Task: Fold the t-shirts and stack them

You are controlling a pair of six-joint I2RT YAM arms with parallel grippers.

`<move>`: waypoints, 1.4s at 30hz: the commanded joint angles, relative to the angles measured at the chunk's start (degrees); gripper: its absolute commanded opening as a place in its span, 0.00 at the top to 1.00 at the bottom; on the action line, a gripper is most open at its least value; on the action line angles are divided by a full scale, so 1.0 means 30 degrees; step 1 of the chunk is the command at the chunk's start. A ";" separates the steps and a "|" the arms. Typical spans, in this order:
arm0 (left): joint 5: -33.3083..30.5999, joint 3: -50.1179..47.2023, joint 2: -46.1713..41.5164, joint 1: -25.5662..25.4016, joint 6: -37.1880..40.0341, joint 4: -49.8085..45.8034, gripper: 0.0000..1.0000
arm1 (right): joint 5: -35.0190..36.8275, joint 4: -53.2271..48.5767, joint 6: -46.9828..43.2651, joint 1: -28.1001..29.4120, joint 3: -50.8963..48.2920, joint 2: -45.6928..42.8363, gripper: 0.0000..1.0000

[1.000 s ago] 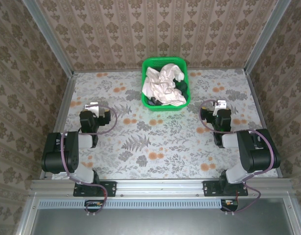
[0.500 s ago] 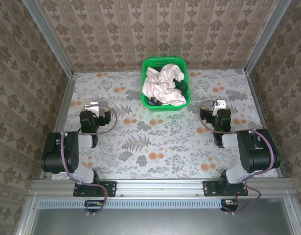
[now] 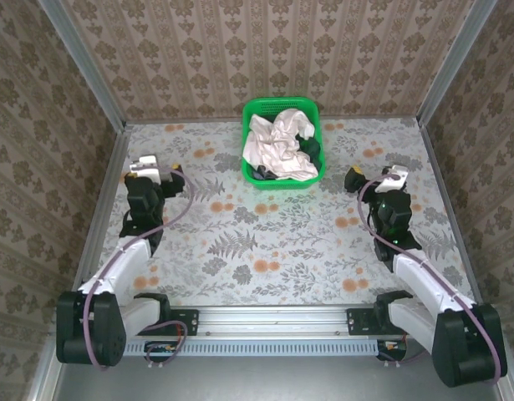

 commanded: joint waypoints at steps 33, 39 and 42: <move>0.1540 2.7428 2.0120 -1.0346 -0.3035 -1.9829 0.11 | -0.1993 -1.3366 0.4486 0.1629 1.0368 1.0587 0.30; 0.1994 3.1865 2.3347 -1.0629 -0.3383 -2.1386 0.38 | -0.2300 -1.3496 0.4245 0.1610 1.0693 1.0845 0.28; 0.2825 3.1648 2.3031 -1.0796 -0.3288 -2.0547 0.44 | -0.2776 -1.2693 0.4034 0.1662 1.0385 1.0438 0.27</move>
